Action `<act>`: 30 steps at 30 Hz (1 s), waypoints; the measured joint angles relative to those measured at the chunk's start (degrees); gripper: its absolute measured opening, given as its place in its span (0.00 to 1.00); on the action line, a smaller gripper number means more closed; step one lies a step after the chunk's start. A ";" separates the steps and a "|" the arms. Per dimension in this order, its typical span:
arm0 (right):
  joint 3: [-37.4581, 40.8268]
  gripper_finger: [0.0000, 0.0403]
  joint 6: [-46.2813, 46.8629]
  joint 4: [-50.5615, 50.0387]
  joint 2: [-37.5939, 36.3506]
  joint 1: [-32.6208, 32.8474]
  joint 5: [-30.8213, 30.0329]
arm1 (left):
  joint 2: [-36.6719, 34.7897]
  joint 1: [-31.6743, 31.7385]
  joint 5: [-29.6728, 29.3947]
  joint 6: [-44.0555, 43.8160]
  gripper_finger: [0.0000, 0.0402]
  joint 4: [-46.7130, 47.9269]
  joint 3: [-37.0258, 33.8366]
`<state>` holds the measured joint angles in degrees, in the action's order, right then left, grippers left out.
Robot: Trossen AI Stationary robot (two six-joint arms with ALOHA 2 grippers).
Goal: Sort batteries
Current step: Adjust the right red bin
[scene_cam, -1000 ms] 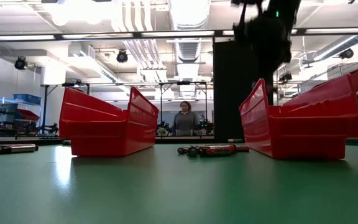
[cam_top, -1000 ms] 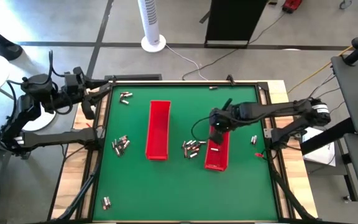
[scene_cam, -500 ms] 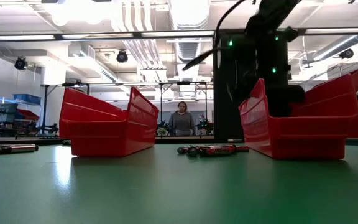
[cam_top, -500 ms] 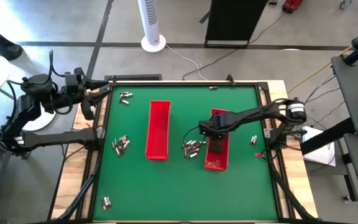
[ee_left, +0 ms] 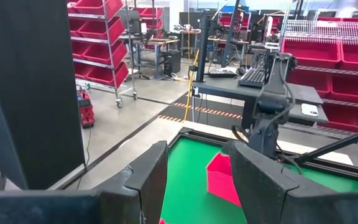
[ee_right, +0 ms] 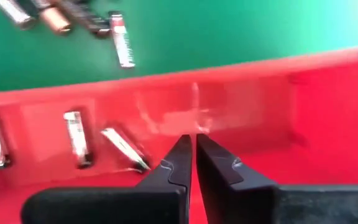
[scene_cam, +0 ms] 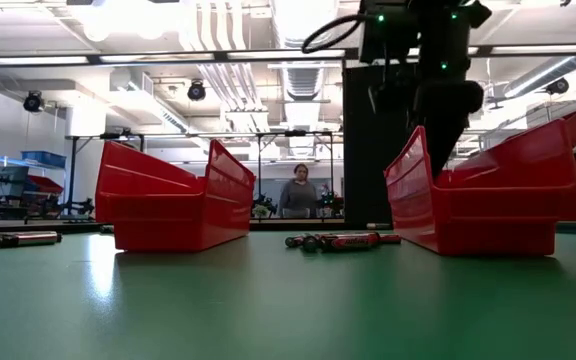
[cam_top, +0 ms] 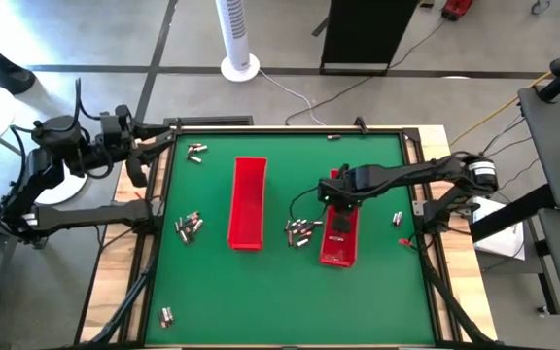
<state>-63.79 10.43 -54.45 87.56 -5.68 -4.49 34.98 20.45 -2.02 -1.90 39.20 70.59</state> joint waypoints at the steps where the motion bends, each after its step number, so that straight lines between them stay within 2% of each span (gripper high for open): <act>1: 0.09 0.05 -0.03 -0.35 -0.41 -0.86 -0.69 | 0.00 0.00 0.00 0.07 0.39 -0.12 0.00; 16: -0.02 0.12 -14.29 1.97 3.40 -14.24 -4.87 | 0.00 0.01 -0.07 -1.64 0.39 -0.22 0.00; 30: -1.46 0.14 -21.27 7.87 3.35 -19.40 -6.10 | 1.29 0.02 -0.14 -2.24 0.39 -0.22 0.00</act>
<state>-65.25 -10.84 -46.58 90.91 -25.08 -10.59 36.28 20.47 -2.16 -4.14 38.98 70.59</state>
